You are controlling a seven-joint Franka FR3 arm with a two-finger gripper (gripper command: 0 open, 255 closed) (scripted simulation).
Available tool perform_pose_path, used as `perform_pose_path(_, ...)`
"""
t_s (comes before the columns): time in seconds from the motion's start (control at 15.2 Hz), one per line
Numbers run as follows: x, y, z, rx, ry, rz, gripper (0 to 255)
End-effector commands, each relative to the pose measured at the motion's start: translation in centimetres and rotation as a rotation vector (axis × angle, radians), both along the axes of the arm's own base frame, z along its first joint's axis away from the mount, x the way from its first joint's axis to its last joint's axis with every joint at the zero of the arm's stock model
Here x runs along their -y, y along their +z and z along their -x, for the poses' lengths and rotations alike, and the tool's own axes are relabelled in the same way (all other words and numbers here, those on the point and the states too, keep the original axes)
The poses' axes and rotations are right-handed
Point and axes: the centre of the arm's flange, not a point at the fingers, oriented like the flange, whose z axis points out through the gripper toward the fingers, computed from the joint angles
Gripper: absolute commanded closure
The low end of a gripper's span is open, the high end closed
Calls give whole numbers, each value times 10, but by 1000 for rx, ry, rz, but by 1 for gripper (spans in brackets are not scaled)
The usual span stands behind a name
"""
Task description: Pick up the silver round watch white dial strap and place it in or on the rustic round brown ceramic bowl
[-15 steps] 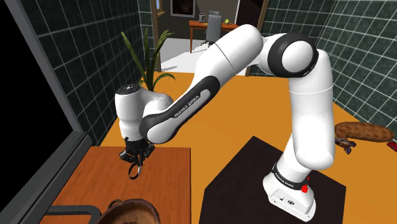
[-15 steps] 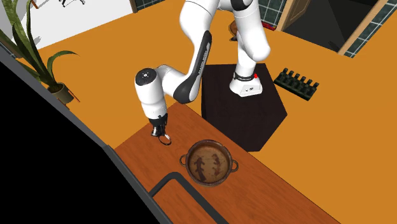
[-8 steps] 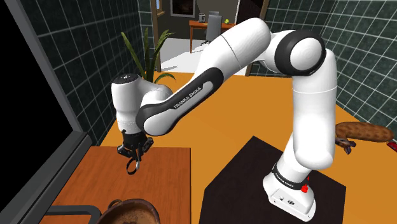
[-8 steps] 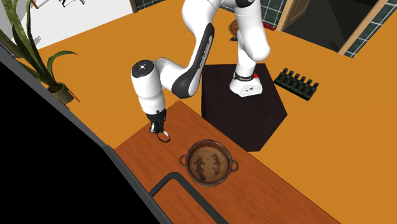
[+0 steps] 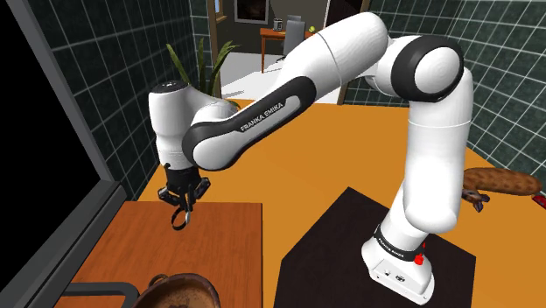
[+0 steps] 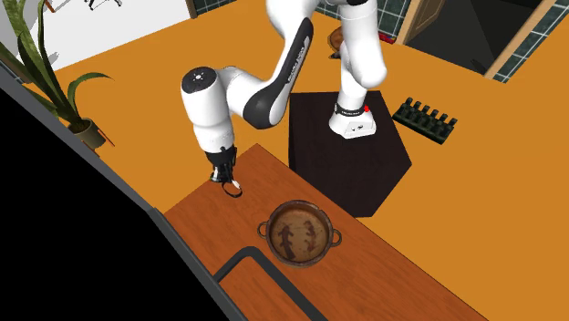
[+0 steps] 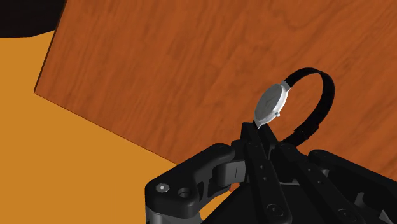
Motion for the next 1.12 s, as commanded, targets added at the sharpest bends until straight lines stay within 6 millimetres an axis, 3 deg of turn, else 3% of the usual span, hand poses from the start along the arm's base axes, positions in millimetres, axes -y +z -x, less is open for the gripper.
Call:
perform_pose_path(0.0,0,10,0,0,0,0,255)
perform_pose_path(0.79,0,74,0,0,0,0,255)
perform_pose_path(1.06,-30,77,43,0,0,0,255)
